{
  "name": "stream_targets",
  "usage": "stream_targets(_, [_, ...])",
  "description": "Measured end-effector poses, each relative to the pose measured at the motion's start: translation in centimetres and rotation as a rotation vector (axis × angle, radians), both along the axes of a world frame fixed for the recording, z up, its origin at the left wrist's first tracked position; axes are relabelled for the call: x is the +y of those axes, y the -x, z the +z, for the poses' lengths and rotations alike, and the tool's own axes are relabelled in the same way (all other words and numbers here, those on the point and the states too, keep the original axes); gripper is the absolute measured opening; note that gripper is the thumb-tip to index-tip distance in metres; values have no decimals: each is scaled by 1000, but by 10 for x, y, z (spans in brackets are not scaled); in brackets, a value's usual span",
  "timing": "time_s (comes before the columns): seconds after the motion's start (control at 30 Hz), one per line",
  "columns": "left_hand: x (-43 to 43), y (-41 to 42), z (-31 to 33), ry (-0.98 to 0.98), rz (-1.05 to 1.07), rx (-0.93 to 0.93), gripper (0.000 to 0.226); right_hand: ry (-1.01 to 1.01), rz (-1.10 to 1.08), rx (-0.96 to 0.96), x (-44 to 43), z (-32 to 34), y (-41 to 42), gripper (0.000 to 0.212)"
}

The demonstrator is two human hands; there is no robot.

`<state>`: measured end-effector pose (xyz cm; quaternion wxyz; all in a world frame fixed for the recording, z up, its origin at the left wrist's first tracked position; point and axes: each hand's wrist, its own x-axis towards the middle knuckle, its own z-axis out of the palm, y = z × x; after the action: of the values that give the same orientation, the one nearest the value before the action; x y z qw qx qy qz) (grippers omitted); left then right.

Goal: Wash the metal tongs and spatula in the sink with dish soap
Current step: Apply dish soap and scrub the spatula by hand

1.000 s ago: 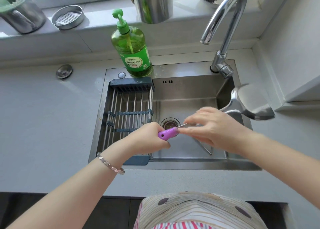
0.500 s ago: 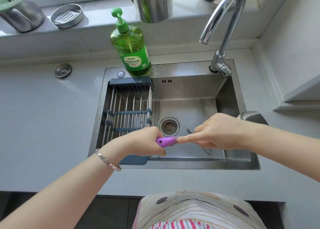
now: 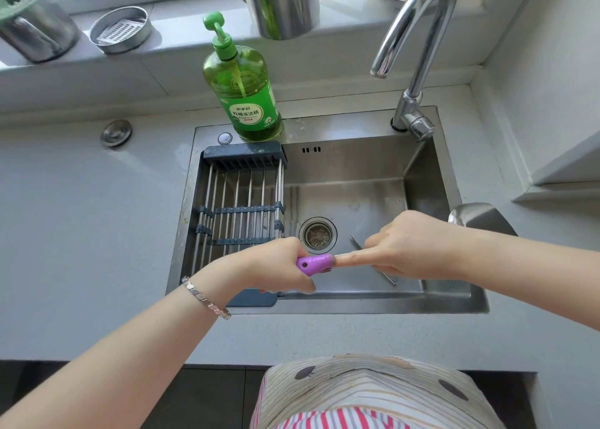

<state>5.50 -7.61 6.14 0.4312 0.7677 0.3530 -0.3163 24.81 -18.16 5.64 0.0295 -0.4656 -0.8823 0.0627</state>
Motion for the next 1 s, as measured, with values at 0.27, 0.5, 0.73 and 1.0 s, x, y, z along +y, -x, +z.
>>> stream_targets(0.27, [1, 5, -2, 14, 16, -4, 28, 22, 34, 125, -3, 6, -14, 37])
stream_targets(0.5, [4, 12, -4, -43, -30, 43, 29, 23, 110, 99, -5, 4, -8, 37])
stream_targets(0.73, [0, 3, -3, -78, -68, -1, 29, 196, 77, 23, 7, -1, 6, 76])
stream_targets(1.0, [-1, 3, 0, -3, 1, 1, 28, -41, 81, 103, 0, 2, -2, 41])
